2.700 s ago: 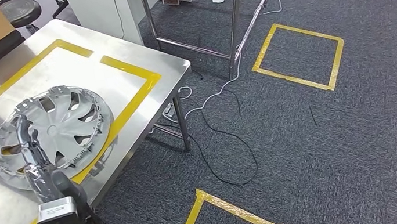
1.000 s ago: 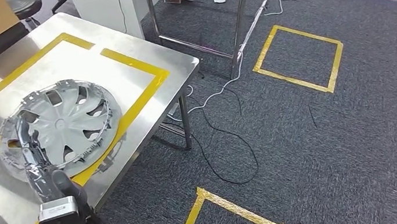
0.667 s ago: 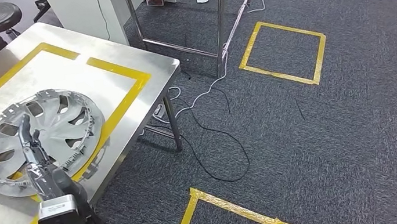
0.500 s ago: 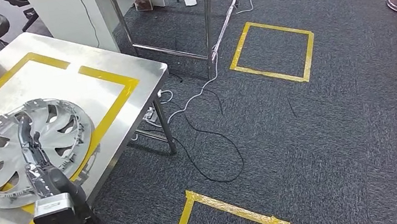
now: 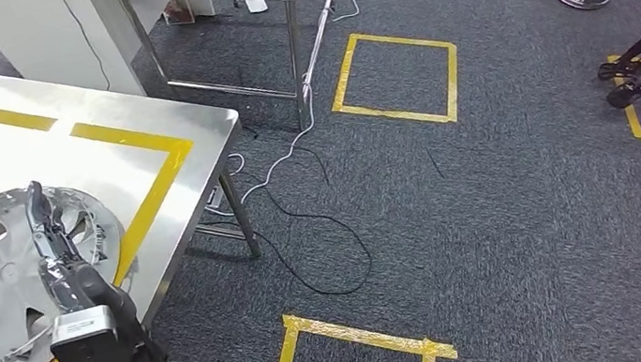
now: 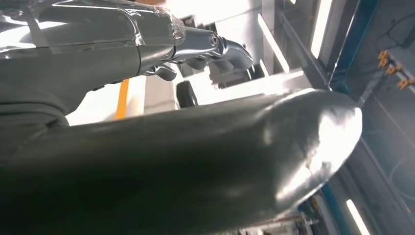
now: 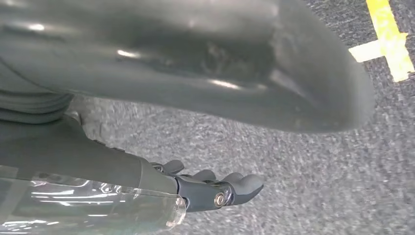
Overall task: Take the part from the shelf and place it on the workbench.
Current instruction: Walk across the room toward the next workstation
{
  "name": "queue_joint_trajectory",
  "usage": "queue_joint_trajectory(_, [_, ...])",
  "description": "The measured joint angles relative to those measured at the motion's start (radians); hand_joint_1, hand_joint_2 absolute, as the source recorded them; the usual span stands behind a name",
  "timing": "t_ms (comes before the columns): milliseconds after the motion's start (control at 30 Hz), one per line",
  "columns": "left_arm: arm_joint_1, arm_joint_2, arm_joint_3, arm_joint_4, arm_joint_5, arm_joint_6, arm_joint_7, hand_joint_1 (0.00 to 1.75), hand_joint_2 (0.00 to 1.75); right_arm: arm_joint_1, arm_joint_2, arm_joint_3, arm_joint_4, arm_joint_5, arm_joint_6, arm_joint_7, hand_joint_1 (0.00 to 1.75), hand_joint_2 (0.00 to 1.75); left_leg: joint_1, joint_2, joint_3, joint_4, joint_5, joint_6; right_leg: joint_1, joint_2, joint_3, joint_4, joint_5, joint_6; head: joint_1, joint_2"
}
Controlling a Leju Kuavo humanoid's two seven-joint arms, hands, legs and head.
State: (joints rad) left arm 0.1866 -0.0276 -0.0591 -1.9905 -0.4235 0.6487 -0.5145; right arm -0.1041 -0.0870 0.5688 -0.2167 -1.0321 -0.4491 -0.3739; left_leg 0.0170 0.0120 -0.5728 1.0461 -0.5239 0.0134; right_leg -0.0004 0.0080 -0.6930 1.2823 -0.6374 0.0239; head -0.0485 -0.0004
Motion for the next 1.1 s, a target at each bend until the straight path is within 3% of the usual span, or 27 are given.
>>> queue_joint_trajectory(33, [-0.002,0.000,0.000,0.000,0.001,0.000,0.000,0.00,0.00,0.001,0.002,0.000,0.000,-0.001,0.000,0.001,0.00,0.00,-0.002,0.010,0.000,0.000,-0.001,0.001,0.000,-0.002,-0.011,0.020,0.003,-0.002,0.000,0.000])
queue_joint_trajectory(67, [-0.004,0.000,0.000,0.000,0.002,0.000,0.000,0.00,0.00,0.003,0.003,0.000,0.000,-0.001,-0.001,0.003,0.00,0.00,-0.003,0.019,0.001,0.000,-0.002,0.001,0.001,-0.003,-0.004,0.004,0.023,-0.005,0.000,0.000])
queue_joint_trajectory(167, [-0.010,0.001,0.000,-0.002,-0.010,0.000,0.000,0.00,0.00,0.005,0.003,0.000,0.001,0.002,-0.007,0.017,0.00,0.00,-0.007,0.039,0.004,0.000,-0.006,-0.002,0.013,-0.032,0.088,-0.186,0.116,-0.026,0.000,0.000])
queue_joint_trajectory(233, [-0.007,0.000,-0.001,-0.009,-0.028,0.000,0.000,0.00,0.00,0.002,0.001,0.000,0.001,0.008,-0.013,0.031,0.00,0.00,-0.008,0.051,0.004,-0.001,-0.008,-0.009,0.023,-0.051,0.120,-0.255,0.129,-0.037,0.000,0.000])
queue_joint_trajectory(300, [0.001,-0.005,-0.006,-0.014,-0.038,0.000,-0.003,0.00,0.00,0.002,-0.006,0.000,0.001,0.014,-0.018,0.050,0.00,0.00,-0.007,0.063,0.010,-0.007,-0.009,-0.019,0.026,-0.042,0.126,-0.268,0.129,-0.043,-0.001,0.000])
queue_joint_trajectory(333, [0.005,-0.009,-0.009,-0.016,-0.040,0.000,-0.009,0.00,0.00,0.003,-0.008,0.000,0.001,0.016,-0.018,0.058,0.00,0.00,-0.006,0.054,0.014,-0.006,-0.013,-0.023,0.025,-0.036,0.133,-0.279,0.133,-0.046,-0.002,0.000])
queue_joint_trajectory(400, [0.016,-0.017,-0.018,-0.021,-0.048,0.000,-0.022,0.00,0.00,0.004,-0.012,0.000,0.002,0.020,-0.012,0.062,0.00,0.00,-0.004,0.012,-0.001,0.037,-0.043,-0.030,0.020,-0.025,0.150,-0.300,0.143,-0.054,-0.004,0.000])
queue_joint_trajectory(467, [0.029,-0.022,-0.025,-0.025,-0.059,0.000,-0.020,0.00,0.00,0.003,-0.013,0.000,0.002,0.023,0.005,0.041,0.00,0.00,-0.002,-0.019,-0.059,0.147,-0.097,-0.033,0.019,-0.012,0.155,-0.306,0.145,-0.060,-0.005,0.000])
queue_joint_trajectory(533, [0.035,-0.023,-0.036,-0.026,-0.069,0.000,-0.007,0.00,0.00,0.003,-0.010,0.000,0.002,0.022,0.026,0.010,0.00,0.00,-0.001,-0.019,-0.110,0.230,-0.116,-0.037,0.020,0.006,0.156,-0.303,0.142,-0.062,-0.006,0.000])
queue_joint_trajectory(567, [0.035,-0.023,-0.042,-0.026,-0.072,0.000,-0.002,0.00,0.00,0.004,-0.007,0.000,0.002,0.022,0.034,-0.002,0.00,0.00,-0.001,-0.018,-0.113,0.225,-0.097,-0.038,0.020,0.016,0.157,-0.301,0.140,-0.061,-0.006,0.000])
queue_joint_trajectory(600, [0.035,-0.023,-0.048,-0.026,-0.075,0.000,0.000,0.00,0.00,0.004,-0.003,0.000,0.002,0.023,0.038,-0.008,0.00,0.00,0.000,-0.019,-0.098,0.187,-0.063,-0.039,0.019,0.025,0.158,-0.297,0.137,-0.058,-0.006,0.000])
queue_joint_trajectory(633, [0.035,-0.023,-0.053,-0.026,-0.077,0.000,0.001,0.00,0.00,0.005,0.003,0.000,0.002,0.025,0.039,-0.010,0.00,0.00,0.002,-0.031,-0.071,0.127,-0.026,-0.039,0.017,0.035,0.158,-0.292,0.132,-0.055,-0.006,0.000])
queue_joint_trajectory(700, [0.035,-0.023,-0.062,-0.026,-0.075,0.000,0.003,0.00,0.00,0.003,0.012,0.000,0.003,0.028,0.036,-0.005,0.00,0.00,0.005,-0.061,-0.023,0.027,0.013,-0.035,0.016,0.052,0.152,-0.276,0.122,-0.044,-0.006,0.000])
queue_joint_trajectory(767, [0.035,-0.023,-0.069,-0.027,-0.064,0.000,0.003,0.00,0.00,0.003,0.016,0.001,0.003,0.029,0.031,0.006,0.00,0.00,0.003,-0.073,-0.010,0.000,0.009,-0.028,0.012,0.067,0.144,-0.268,0.118,-0.034,-0.006,0.000])
queue_joint_trajectory(833, [0.035,-0.023,-0.074,-0.028,-0.051,0.000,0.001,0.00,0.00,0.004,0.019,0.001,0.003,0.031,0.023,0.017,0.00,0.00,0.003,-0.058,-0.008,-0.003,0.009,-0.018,0.009,0.075,0.140,-0.266,0.115,-0.026,-0.006,0.000])
queue_joint_trajectory(867, [0.035,-0.022,-0.076,-0.028,-0.045,0.000,-0.001,0.00,0.00,0.003,0.019,0.001,0.003,0.032,0.020,0.021,0.00,0.00,0.004,-0.048,-0.006,-0.005,0.009,-0.013,0.009,0.065,0.134,-0.252,0.105,-0.021,-0.003,0.000])
queue_joint_trajectory(933, [0.036,-0.022,-0.082,-0.028,-0.038,0.000,-0.005,0.00,0.00,0.001,0.019,0.002,0.003,0.034,0.015,0.027,0.00,0.00,0.005,-0.026,-0.002,-0.007,0.006,-0.005,0.008,0.029,0.090,-0.164,0.058,-0.010,0.001,0.000])
queue_joint_trajectory(1000, [0.037,-0.022,-0.087,-0.028,-0.032,0.000,-0.008,0.00,0.00,0.000,0.020,0.002,0.003,0.035,0.014,0.029,0.00,0.00,0.002,-0.003,-0.001,-0.007,0.002,0.000,0.002,0.005,0.019,-0.035,0.006,-0.001,0.003,0.000])
queue_joint_trajectory(1033, [0.038,-0.022,-0.089,-0.028,-0.031,0.000,-0.008,0.00,0.00,0.002,0.021,0.003,0.003,0.036,0.015,0.029,0.00,0.00,0.001,0.007,0.000,-0.007,0.000,0.001,0.000,0.001,-0.004,0.003,0.001,0.001,0.003,0.000])
queue_joint_trajectory(1067, [0.038,-0.022,-0.091,-0.028,-0.030,0.000,-0.008,0.00,0.00,0.004,0.022,0.004,0.003,0.036,0.015,0.028,0.00,0.00,0.000,0.015,0.002,-0.007,-0.002,0.001,-0.001,-0.002,-0.009,0.004,0.016,0.001,0.003,0.000])
queue_joint_trajectory(1100, [0.039,-0.022,-0.093,-0.028,-0.030,0.000,-0.008,0.00,0.00,0.006,0.023,0.005,0.003,0.037,0.015,0.026,0.00,0.00,0.000,0.022,0.005,-0.007,-0.005,-0.001,-0.002,-0.004,0.005,-0.031,0.048,-0.001,0.003,0.000])
